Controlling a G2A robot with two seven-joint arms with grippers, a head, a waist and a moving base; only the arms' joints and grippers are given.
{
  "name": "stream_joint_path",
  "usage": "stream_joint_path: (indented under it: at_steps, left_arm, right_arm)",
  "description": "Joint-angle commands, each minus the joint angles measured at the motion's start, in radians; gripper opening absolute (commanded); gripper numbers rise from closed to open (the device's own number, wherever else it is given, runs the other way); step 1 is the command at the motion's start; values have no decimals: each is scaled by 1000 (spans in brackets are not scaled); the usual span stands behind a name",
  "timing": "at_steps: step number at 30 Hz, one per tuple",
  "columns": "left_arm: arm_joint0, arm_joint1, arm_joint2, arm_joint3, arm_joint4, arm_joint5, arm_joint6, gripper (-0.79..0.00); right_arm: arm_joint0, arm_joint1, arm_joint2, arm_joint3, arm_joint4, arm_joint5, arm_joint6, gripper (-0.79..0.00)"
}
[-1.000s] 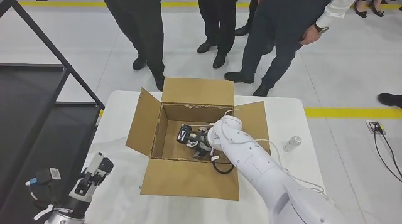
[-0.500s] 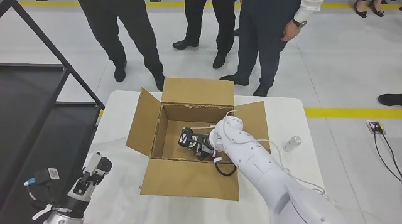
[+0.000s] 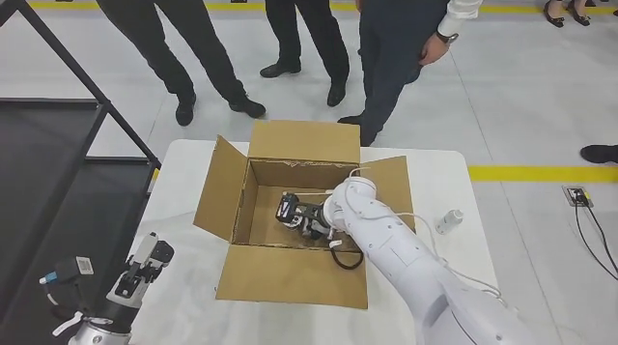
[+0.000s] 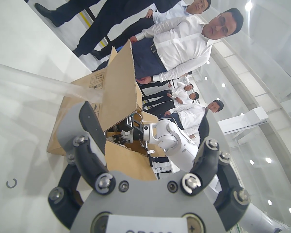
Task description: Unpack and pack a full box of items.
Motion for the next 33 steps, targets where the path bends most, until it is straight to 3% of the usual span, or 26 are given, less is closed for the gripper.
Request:
stream_joint_path:
  at_steps: [1, 11, 20, 28, 33]
  left_arm:
    - [-2, 0, 1, 0, 0, 0, -3, 0]
    - [-22, 1, 15, 3, 18, 15, -17, 0]
    - [-42, 1, 29, 6, 32, 28, -24, 0]
    - [-48, 2, 30, 8, 34, 30, -24, 0]
    - [-52, 2, 35, 10, 35, 30, -26, 0]
  right_arm:
    - [3, 2, 3, 0, -1, 5, -2, -785]
    - [23, 32, 19, -14, -19, -1, -39, -785]
    - [12, 90, 34, -109, -70, -37, -102, -785]
    - [-55, 176, 88, -320, -111, -40, -68, -785]
    - [-151, 257, 176, -563, -134, -15, 40, -785]
